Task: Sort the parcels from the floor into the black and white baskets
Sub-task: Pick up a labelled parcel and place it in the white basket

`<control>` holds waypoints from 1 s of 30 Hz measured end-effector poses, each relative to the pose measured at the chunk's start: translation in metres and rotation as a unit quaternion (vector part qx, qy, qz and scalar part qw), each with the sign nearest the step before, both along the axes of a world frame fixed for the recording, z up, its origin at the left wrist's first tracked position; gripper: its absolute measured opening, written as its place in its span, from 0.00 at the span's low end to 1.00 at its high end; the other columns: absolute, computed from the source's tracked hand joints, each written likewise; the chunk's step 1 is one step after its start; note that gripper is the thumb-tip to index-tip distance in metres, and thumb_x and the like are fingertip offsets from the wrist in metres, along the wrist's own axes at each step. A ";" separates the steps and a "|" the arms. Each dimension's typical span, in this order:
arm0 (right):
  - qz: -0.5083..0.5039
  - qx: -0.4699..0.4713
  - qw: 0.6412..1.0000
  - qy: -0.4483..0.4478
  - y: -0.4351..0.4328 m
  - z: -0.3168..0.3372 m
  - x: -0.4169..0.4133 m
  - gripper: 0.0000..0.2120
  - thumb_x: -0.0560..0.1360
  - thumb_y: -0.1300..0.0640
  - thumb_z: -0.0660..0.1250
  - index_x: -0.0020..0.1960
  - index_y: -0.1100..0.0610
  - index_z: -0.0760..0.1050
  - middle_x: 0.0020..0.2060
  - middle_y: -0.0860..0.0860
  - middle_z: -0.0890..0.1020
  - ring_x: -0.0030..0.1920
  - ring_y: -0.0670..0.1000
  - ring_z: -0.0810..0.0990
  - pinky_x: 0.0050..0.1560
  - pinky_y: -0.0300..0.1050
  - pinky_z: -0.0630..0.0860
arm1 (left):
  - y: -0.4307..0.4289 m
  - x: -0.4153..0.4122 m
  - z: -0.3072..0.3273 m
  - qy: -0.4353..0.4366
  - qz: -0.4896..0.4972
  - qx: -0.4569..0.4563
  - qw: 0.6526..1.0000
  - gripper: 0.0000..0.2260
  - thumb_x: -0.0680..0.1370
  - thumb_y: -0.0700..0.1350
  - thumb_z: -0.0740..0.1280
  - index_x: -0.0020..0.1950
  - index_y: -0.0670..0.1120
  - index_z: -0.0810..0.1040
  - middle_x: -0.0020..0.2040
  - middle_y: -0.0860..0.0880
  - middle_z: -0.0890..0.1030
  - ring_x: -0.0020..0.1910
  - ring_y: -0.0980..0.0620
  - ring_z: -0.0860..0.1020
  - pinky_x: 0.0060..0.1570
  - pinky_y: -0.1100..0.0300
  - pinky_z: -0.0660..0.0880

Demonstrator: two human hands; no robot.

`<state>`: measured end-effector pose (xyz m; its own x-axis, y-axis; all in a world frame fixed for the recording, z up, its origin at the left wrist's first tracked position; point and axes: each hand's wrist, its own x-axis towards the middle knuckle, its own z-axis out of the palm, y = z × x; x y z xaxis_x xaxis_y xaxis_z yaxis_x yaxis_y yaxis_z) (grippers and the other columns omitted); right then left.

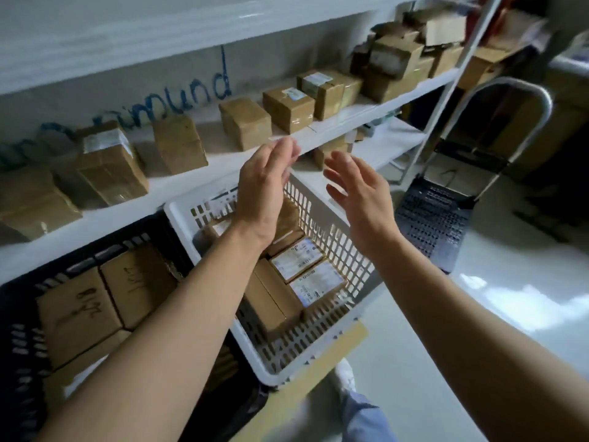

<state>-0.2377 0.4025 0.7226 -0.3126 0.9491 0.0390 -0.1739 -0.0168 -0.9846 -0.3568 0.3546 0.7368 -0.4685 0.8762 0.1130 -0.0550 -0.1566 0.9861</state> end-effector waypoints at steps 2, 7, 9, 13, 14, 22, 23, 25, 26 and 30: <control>-0.044 -0.011 0.999 0.009 -0.033 0.000 0.029 0.09 0.80 0.52 0.60 0.56 0.53 0.76 0.54 0.50 0.81 0.58 0.50 0.79 0.60 0.46 0.74 | -0.024 0.021 0.003 -0.009 -0.062 0.001 0.998 0.12 0.81 0.50 0.58 0.56 0.45 0.77 0.58 0.47 0.80 0.62 0.54 0.76 0.60 0.62 0.69; -0.189 -0.028 0.982 -0.006 -0.109 -0.009 0.127 0.11 0.80 0.53 0.60 0.57 0.56 0.77 0.53 0.51 0.82 0.55 0.49 0.80 0.55 0.42 0.76 | -0.065 0.113 -0.002 -0.052 -0.219 -0.035 0.974 0.12 0.82 0.47 0.58 0.57 0.42 0.76 0.55 0.45 0.80 0.61 0.49 0.77 0.63 0.59 0.72; -0.250 -0.035 0.967 -0.017 -0.140 -0.013 0.171 0.07 0.80 0.53 0.61 0.52 0.52 0.77 0.49 0.49 0.82 0.53 0.49 0.80 0.54 0.42 0.77 | -0.080 0.158 -0.007 -0.058 -0.273 -0.056 0.958 0.10 0.82 0.47 0.58 0.52 0.46 0.78 0.52 0.48 0.80 0.59 0.50 0.77 0.66 0.53 0.68; -0.364 -0.063 0.928 -0.050 -0.203 -0.025 0.255 0.07 0.80 0.52 0.61 0.51 0.51 0.77 0.50 0.48 0.82 0.55 0.50 0.80 0.59 0.46 0.75 | -0.116 0.241 -0.023 -0.049 -0.385 -0.071 0.919 0.10 0.82 0.48 0.58 0.54 0.46 0.77 0.54 0.47 0.80 0.59 0.50 0.77 0.65 0.53 0.69; -0.388 -0.075 0.917 -0.052 -0.220 -0.029 0.273 0.07 0.80 0.52 0.61 0.53 0.53 0.76 0.51 0.50 0.81 0.56 0.50 0.80 0.59 0.46 0.75 | -0.126 0.260 -0.028 -0.052 -0.410 -0.079 0.907 0.11 0.82 0.47 0.58 0.55 0.44 0.77 0.54 0.47 0.80 0.59 0.50 0.77 0.64 0.53 0.70; -0.507 -0.170 0.841 -0.076 -0.352 -0.081 0.397 0.11 0.80 0.53 0.60 0.57 0.58 0.76 0.54 0.56 0.80 0.53 0.49 0.78 0.60 0.49 0.73 | -0.223 0.403 -0.072 -0.048 -0.513 -0.181 0.837 0.11 0.82 0.47 0.58 0.54 0.43 0.76 0.50 0.48 0.80 0.57 0.50 0.77 0.63 0.54 0.70; -0.513 -0.181 0.835 -0.081 -0.368 -0.090 0.411 0.10 0.80 0.53 0.61 0.55 0.56 0.76 0.55 0.58 0.80 0.53 0.49 0.77 0.60 0.50 0.73 | -0.237 0.418 -0.081 -0.044 -0.517 -0.196 0.832 0.11 0.82 0.48 0.58 0.54 0.43 0.77 0.50 0.48 0.80 0.56 0.50 0.78 0.63 0.54 0.70; -0.510 -0.205 0.829 -0.097 -0.396 -0.111 0.437 0.07 0.79 0.53 0.62 0.51 0.54 0.76 0.57 0.59 0.80 0.52 0.49 0.77 0.61 0.51 0.73 | -0.263 0.446 -0.103 -0.034 -0.513 -0.224 0.828 0.11 0.81 0.48 0.59 0.52 0.44 0.77 0.50 0.47 0.80 0.56 0.50 0.78 0.62 0.54 0.70; -0.504 -0.217 0.829 -0.105 -0.408 -0.123 0.450 0.06 0.79 0.53 0.62 0.50 0.53 0.76 0.56 0.59 0.80 0.52 0.49 0.77 0.61 0.51 0.73 | -0.275 0.459 -0.116 -0.031 -0.504 -0.239 0.830 0.10 0.81 0.49 0.59 0.51 0.45 0.77 0.50 0.47 0.80 0.56 0.49 0.78 0.62 0.54 0.70; -0.454 -0.254 0.842 -0.146 -0.445 -0.191 0.499 0.06 0.78 0.51 0.63 0.50 0.52 0.76 0.46 0.47 0.81 0.51 0.47 0.78 0.56 0.45 0.74 | -0.320 0.503 -0.188 -0.044 -0.433 -0.312 0.845 0.10 0.81 0.48 0.59 0.46 0.46 0.77 0.48 0.47 0.79 0.52 0.50 0.77 0.58 0.54 0.71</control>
